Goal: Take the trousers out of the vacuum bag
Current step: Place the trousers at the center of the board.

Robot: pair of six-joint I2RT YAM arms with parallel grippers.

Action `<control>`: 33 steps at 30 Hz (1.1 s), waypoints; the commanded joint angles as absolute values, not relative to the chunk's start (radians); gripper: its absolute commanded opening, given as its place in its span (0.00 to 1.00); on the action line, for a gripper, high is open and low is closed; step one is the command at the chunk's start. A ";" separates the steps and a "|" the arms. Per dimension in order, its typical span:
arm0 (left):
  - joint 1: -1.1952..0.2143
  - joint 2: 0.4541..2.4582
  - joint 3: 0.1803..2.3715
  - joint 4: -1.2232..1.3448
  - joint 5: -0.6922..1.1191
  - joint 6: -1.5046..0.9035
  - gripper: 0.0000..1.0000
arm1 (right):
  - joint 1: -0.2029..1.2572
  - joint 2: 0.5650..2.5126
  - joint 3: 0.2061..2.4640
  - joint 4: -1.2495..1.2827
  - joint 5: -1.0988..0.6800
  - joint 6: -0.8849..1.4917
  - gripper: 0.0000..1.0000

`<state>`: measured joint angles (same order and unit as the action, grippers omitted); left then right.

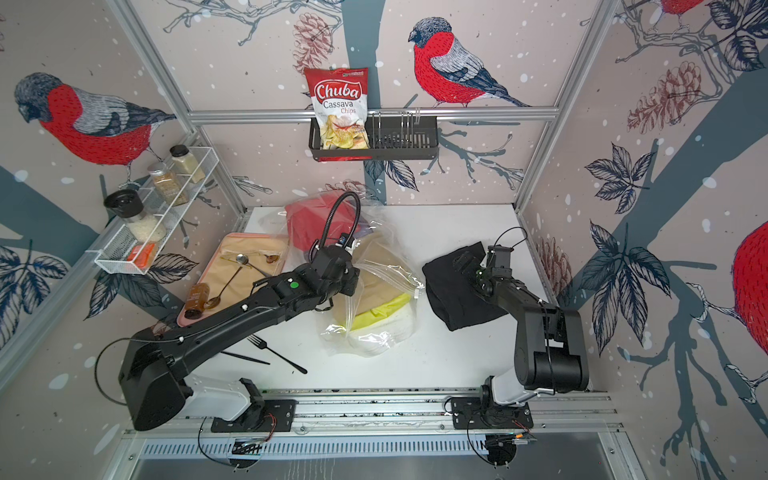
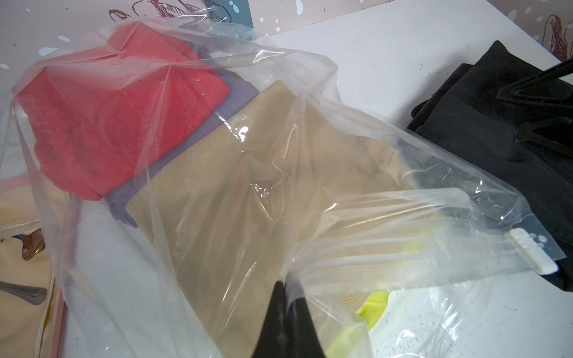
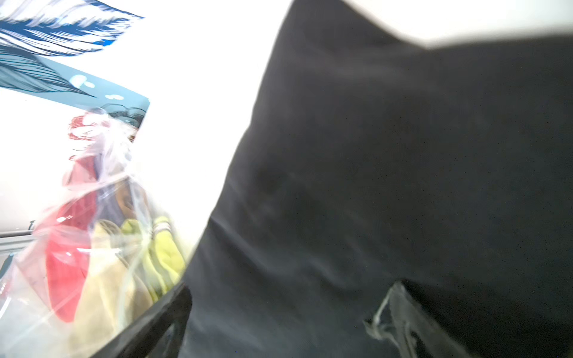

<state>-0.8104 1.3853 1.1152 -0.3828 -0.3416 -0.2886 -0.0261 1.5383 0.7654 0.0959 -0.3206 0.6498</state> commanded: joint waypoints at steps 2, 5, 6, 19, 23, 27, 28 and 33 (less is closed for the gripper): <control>-0.810 1.385 1.123 -0.373 -0.358 -0.291 0.00 | -0.018 1.569 0.828 0.055 -0.258 0.559 1.00; -0.810 1.387 1.129 -0.374 -0.355 -0.292 0.00 | 0.028 1.529 0.838 -0.001 -0.151 0.483 1.00; -0.810 1.387 1.131 -0.373 -0.354 -0.292 0.00 | 0.055 1.509 0.838 -0.018 -0.100 0.455 1.00; -0.810 1.385 1.138 -0.379 -0.364 -0.280 0.00 | 0.211 1.381 0.743 -0.219 0.223 0.396 1.00; -0.810 1.393 1.148 -0.379 -0.359 -0.282 0.00 | 0.226 1.459 0.773 -0.236 0.262 0.401 1.00; -0.810 1.387 1.152 -0.390 -0.361 -0.283 0.00 | 0.227 1.562 0.830 -0.233 0.286 0.387 1.00; -0.810 1.384 1.149 -0.390 -0.365 -0.282 0.00 | 0.227 1.592 0.853 -0.235 0.293 0.383 1.00; -0.810 1.388 1.147 -0.393 -0.365 -0.285 0.00 | 0.223 1.722 0.961 -0.215 0.322 0.355 1.00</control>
<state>-0.8104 1.3895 1.1431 -0.3946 -0.3435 -0.2878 0.2256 1.6772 0.9195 -0.2192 0.2718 0.3866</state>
